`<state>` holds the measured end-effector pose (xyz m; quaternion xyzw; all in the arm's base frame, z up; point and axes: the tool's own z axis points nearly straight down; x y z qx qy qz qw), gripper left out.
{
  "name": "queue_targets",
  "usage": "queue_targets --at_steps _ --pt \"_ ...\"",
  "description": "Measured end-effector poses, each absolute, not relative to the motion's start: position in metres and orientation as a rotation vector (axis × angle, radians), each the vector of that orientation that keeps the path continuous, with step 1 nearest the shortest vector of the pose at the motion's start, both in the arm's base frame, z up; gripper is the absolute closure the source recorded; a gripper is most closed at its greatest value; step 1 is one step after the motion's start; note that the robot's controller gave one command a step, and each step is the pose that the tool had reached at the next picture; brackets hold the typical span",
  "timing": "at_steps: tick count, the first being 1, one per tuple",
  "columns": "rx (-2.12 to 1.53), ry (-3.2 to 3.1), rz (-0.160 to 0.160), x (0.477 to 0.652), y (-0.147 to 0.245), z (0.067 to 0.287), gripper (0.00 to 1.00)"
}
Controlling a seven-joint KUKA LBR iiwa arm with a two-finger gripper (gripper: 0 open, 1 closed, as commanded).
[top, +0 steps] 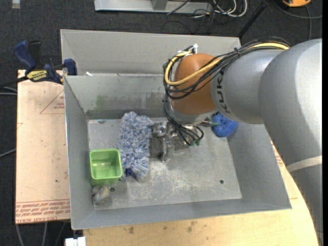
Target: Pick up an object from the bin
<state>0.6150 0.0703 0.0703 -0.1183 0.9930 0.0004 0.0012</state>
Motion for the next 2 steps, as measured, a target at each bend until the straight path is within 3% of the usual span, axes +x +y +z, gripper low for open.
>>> queue_targets --at_steps 1,2 --pt "-0.361 3.119 0.001 0.608 0.069 0.281 1.00" --pt "-0.359 3.115 0.001 0.608 0.069 0.296 1.00"
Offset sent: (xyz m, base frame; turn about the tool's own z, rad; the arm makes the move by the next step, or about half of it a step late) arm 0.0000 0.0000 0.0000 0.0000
